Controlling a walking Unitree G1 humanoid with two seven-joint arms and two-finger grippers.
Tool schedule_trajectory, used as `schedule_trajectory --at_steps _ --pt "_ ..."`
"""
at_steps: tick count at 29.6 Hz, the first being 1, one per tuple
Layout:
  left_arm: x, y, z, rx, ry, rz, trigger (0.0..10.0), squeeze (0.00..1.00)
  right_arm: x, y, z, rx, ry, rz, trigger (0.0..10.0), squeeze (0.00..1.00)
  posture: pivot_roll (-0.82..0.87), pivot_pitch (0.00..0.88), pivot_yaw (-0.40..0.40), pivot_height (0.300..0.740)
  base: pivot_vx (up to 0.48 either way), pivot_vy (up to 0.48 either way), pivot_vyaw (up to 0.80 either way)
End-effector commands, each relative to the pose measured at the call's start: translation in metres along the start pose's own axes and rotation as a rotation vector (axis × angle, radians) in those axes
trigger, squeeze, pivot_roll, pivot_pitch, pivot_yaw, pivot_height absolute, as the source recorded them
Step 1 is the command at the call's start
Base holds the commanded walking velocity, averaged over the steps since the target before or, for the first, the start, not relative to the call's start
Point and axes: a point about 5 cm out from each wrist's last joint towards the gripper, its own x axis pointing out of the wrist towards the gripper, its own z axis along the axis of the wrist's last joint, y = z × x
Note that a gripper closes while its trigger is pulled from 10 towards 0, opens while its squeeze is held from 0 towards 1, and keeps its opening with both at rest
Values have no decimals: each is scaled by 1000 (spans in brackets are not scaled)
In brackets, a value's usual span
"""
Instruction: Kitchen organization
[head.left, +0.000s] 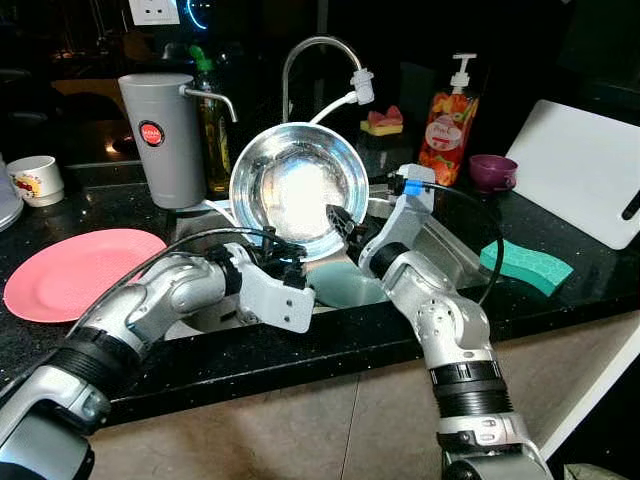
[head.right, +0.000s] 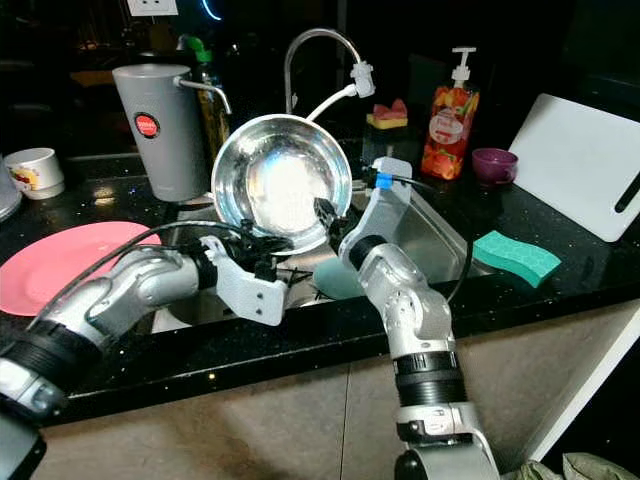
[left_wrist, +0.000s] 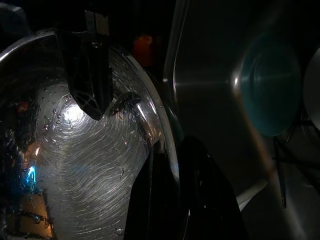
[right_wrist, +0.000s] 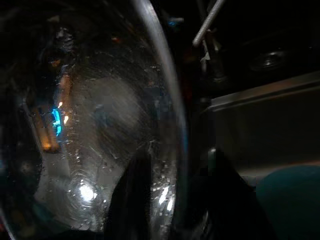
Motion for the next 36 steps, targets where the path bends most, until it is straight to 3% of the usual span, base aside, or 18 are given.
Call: schedule_trajectory --at_steps 1,2,8,9,10,11,16,17,23,25,26,27,34,35,36 --pt "2 14 12 39 -89 84 10000 0 -2 -12 -13 14 63 -56 1098 0 119 62 -26 740 0 0 0" --pt "2 12 10 48 -82 84 10000 0 -2 -12 -12 21 51 -50 0 0 119 62 -26 740 0 0 0" --pt "4 7 7 35 -61 80 10000 0 -1 -11 -11 42 42 -42 0 0 121 62 -26 740 0 0 0" --pt "4 7 8 34 -61 90 10000 451 -1 -11 -11 45 42 -39 0 0 120 62 -25 740 0 0 0" --pt "4 8 8 36 -61 98 10000 451 -1 -11 -11 47 42 -37 0 0 120 62 -25 740 0 0 0" --pt "4 9 8 26 -61 108 10000 1000 -1 -10 -10 46 41 -34 0 0 122 63 -25 740 0 0 0" --pt "5 9 9 38 -47 159 10000 1000 -2 -10 -12 44 43 -32 0 0 122 63 -25 740 0 0 0" --pt "3 8 9 42 -52 169 10000 0 -2 -11 -13 48 44 -37 0 0 126 65 -28 740 0 0 0" --pt "-2 6 9 57 -57 189 10000 0 -1 -13 -14 53 45 -57 0 0 133 65 -32 740 0 0 0" --pt "-8 5 8 49 -49 183 10000 0 0 -20 -15 16 47 -115 0 0 136 66 -32 740 0 0 0" --pt "-10 4 7 40 -44 173 10000 0 0 -24 -15 -15 45 -148 941 0 136 66 -32 740 0 0 0" --pt "-13 1 6 22 -38 154 10000 0 1 -29 -16 -33 45 -184 10000 0 136 67 -31 740 0 0 0" --pt "-24 -16 3 -58 10 64 10000 0 2 -53 -26 -121 74 -348 10000 0 146 66 -36 740 0 0 0" --pt "-27 -22 2 -91 30 35 10000 0 3 -58 -28 -149 86 -383 10000 0 150 66 -40 740 0 0 0" --pt "-27 -24 -3 -194 89 42 10000 0 6 -60 -29 -189 100 -397 10000 0 150 66 -40 740 0 0 0"
